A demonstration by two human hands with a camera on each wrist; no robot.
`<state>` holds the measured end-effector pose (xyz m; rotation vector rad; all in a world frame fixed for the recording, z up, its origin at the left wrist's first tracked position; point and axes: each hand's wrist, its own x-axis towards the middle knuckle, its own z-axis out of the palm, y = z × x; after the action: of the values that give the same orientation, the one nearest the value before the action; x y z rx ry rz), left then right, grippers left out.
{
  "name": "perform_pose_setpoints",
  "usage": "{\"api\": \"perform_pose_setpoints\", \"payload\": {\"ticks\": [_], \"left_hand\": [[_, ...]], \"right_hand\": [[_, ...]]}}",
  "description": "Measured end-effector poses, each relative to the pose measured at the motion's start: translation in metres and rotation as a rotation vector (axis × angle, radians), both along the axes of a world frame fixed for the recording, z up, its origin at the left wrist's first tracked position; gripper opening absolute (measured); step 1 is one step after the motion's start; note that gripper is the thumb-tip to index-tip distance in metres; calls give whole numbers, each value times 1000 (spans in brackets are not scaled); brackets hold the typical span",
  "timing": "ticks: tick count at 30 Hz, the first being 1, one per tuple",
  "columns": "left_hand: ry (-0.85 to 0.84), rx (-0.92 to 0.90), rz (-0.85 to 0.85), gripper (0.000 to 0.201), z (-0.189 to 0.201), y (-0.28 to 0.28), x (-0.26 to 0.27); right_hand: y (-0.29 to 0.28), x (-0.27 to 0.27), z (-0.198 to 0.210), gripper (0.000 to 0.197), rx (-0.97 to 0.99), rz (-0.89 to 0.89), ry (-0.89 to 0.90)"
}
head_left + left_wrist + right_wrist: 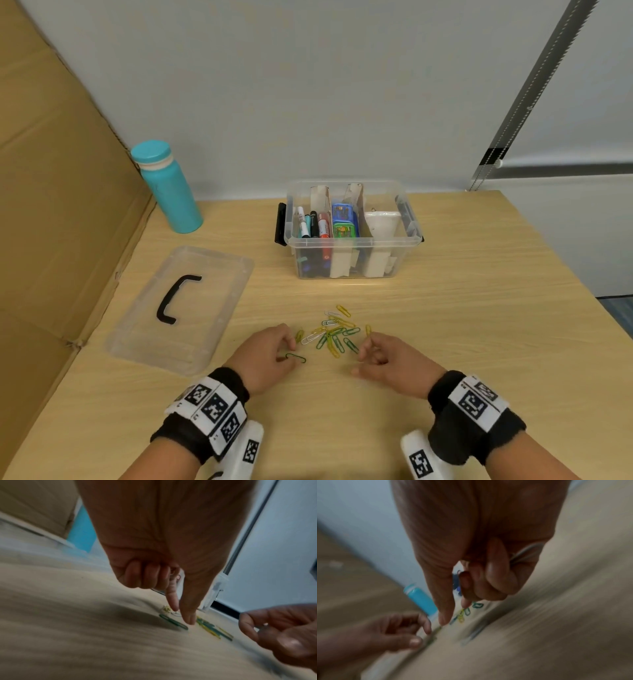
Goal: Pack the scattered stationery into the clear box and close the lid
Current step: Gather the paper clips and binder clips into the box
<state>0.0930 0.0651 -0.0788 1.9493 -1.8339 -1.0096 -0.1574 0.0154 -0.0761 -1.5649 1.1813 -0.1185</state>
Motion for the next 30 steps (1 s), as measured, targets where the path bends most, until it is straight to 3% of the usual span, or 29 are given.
{"api": "perform_pose_setpoints", "payload": {"ticks": [3, 8, 13, 15, 17, 19, 21, 23, 25, 27, 30], "left_hand": [[-96, 5, -49, 16, 0, 1, -3], [-192, -21, -65, 9, -1, -3, -7], [-211, -84, -97, 11, -5, -3, -9], [-73, -92, -37, 11, -6, -3, -6], [161, -56, 87, 16, -1, -4, -1], [470, 26, 249, 20, 5, -6, 1], [808, 114, 390, 20, 11, -8, 1], [1104, 166, 492, 20, 15, -11, 1], [1284, 196, 555, 22, 16, -13, 1], [1353, 217, 603, 24, 17, -15, 0], [1280, 225, 656, 21, 14, -22, -2]], "right_hand": [[2, 2, -1, 22, -193, 217, 217], [7, 11, -3, 12, -422, 304, 357], [11, 15, -9, 12, -396, 320, 380], [4, 13, -9, 15, -241, 166, 214], [-3, 8, -4, 24, 78, -176, -177], [-10, 2, -1, 24, 405, -455, -623], [-15, -1, -1, 23, 539, -589, -794], [-22, -1, -5, 26, 503, -656, -740], [-28, 0, -7, 25, 360, -669, -549], [-34, -1, -9, 23, 149, -557, -279], [-38, 0, -12, 9, -133, -314, 97]]}}
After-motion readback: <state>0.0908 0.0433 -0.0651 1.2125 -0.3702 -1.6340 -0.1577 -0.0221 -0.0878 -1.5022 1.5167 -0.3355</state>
